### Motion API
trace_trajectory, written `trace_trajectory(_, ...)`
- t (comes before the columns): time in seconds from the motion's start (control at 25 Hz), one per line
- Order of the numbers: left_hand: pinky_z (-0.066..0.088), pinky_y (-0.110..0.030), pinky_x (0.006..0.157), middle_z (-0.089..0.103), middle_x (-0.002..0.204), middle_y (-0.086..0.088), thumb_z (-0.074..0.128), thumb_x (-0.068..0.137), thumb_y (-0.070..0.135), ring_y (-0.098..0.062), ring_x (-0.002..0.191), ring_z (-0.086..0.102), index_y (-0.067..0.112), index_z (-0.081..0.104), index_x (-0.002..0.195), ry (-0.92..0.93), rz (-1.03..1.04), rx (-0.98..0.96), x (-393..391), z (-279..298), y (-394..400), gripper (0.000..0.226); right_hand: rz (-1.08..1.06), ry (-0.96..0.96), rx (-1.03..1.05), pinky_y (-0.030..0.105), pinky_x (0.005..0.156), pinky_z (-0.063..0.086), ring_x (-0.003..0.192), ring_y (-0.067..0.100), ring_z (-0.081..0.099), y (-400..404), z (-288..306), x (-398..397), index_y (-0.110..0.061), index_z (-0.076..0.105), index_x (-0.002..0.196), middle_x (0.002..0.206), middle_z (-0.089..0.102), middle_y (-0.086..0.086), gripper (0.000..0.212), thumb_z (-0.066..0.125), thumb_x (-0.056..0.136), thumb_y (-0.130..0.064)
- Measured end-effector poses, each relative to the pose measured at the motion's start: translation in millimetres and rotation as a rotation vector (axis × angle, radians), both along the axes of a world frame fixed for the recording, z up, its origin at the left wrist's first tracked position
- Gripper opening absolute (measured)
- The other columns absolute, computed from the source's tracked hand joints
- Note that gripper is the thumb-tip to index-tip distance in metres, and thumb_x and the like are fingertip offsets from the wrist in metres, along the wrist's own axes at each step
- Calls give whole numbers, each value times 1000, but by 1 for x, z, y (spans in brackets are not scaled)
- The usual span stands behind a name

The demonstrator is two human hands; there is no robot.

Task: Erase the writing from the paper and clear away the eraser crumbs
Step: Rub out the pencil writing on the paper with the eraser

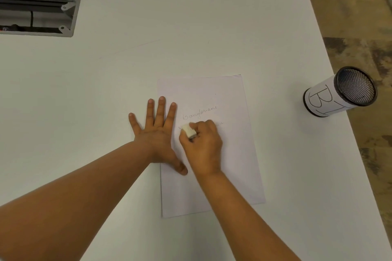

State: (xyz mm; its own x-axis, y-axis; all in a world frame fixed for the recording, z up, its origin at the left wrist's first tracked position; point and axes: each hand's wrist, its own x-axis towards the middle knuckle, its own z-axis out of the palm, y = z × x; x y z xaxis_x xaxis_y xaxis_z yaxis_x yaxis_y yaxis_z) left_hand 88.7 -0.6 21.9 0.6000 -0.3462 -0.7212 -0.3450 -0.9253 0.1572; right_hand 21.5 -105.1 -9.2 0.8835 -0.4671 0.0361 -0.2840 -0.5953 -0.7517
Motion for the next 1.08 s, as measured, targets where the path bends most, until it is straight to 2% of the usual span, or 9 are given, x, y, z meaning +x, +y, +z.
trace_trajectory(0.12,-23,-65,95,-65,115,3,66,26,83,-26,116,-54,30,-56,111,13,2,-12,1,1,0,158,-173,17,11,21,65,42,75,24,59,-51,4,15,-5,64,88,89,59,13,20,72,74,-16)
trace_trajectory(0.2,-23,-65,95,-65,115,4,67,27,83,-26,116,-54,29,-55,112,9,-4,-19,1,1,1,158,-260,0,70,23,66,47,69,17,57,-69,8,15,-5,63,88,88,59,12,19,72,75,-14)
trace_trajectory(0.36,-20,-67,96,-62,121,1,68,29,81,-27,119,-52,29,-55,114,-6,2,-14,0,0,0,158,78,-5,56,9,58,41,56,0,46,-9,4,-26,-10,63,88,83,56,4,20,74,72,-16)
trace_trajectory(0.44,-21,-66,96,-63,121,1,68,29,81,-27,119,-53,29,-55,113,-13,2,-8,-1,0,1,158,147,11,58,18,59,48,63,9,53,-5,3,-32,-9,64,89,83,56,4,21,73,73,-18)
trace_trajectory(0.6,-23,-64,95,-65,114,5,67,26,83,-25,115,-54,31,-56,111,0,3,-27,1,0,1,159,-178,-20,100,36,64,54,69,26,60,-52,5,-10,-4,63,84,85,58,12,18,74,73,-12)
trace_trajectory(0.68,-22,-65,95,-65,115,5,67,25,83,-25,116,-54,30,-56,112,2,1,-22,-1,0,1,159,-138,-15,85,35,64,54,70,23,60,-38,4,-14,-6,63,85,85,58,11,18,73,73,-11)
trace_trajectory(0.8,-22,-65,95,-65,116,4,66,25,83,-24,116,-54,31,-57,111,-7,4,-16,-1,0,1,159,107,7,78,27,60,52,68,18,58,-6,5,-29,-7,63,89,85,56,6,20,72,74,-16)
trace_trajectory(0.96,-23,-65,95,-66,114,5,66,24,84,-23,113,-56,31,-56,112,3,7,-27,1,-1,1,159,-150,-28,83,27,59,49,66,21,58,-43,1,-11,-4,62,84,83,55,9,18,74,73,-12)
trace_trajectory(1.08,-22,-65,95,-65,116,5,66,24,83,-24,116,-55,31,-56,112,0,6,-26,-1,-1,1,159,-59,0,110,28,61,52,71,21,59,-17,1,-17,-6,62,86,86,56,8,19,73,73,-12)
